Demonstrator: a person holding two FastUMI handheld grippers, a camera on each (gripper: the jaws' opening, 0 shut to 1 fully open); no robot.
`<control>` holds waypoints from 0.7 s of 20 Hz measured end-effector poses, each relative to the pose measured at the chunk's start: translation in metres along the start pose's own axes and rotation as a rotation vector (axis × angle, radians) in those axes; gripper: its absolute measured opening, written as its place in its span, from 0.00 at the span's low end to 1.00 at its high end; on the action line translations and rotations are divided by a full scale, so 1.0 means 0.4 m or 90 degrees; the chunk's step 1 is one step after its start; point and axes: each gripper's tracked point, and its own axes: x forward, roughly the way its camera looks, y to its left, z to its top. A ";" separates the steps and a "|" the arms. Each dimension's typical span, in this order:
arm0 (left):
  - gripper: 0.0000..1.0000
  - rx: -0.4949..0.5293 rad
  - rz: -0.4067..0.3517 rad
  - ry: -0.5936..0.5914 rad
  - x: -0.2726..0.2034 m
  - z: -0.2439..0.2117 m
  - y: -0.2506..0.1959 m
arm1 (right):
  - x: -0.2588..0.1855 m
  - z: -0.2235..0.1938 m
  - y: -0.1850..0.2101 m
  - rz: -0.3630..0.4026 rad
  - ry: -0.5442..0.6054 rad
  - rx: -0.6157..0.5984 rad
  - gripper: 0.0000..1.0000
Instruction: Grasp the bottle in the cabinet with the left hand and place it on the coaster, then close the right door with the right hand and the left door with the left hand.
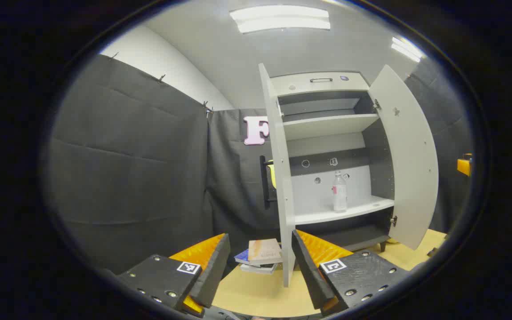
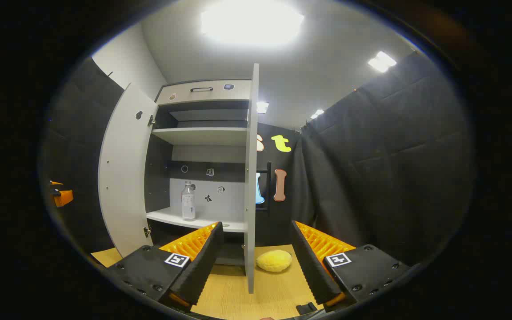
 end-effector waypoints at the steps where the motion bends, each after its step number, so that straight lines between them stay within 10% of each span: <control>1: 0.89 0.000 -0.001 -0.002 -0.001 0.002 0.000 | -0.002 -0.001 -0.003 -0.001 0.001 0.001 0.95; 14: 0.89 0.002 -0.021 -0.001 -0.004 0.003 -0.052 | -0.020 -0.005 -0.014 0.001 0.002 -0.005 0.95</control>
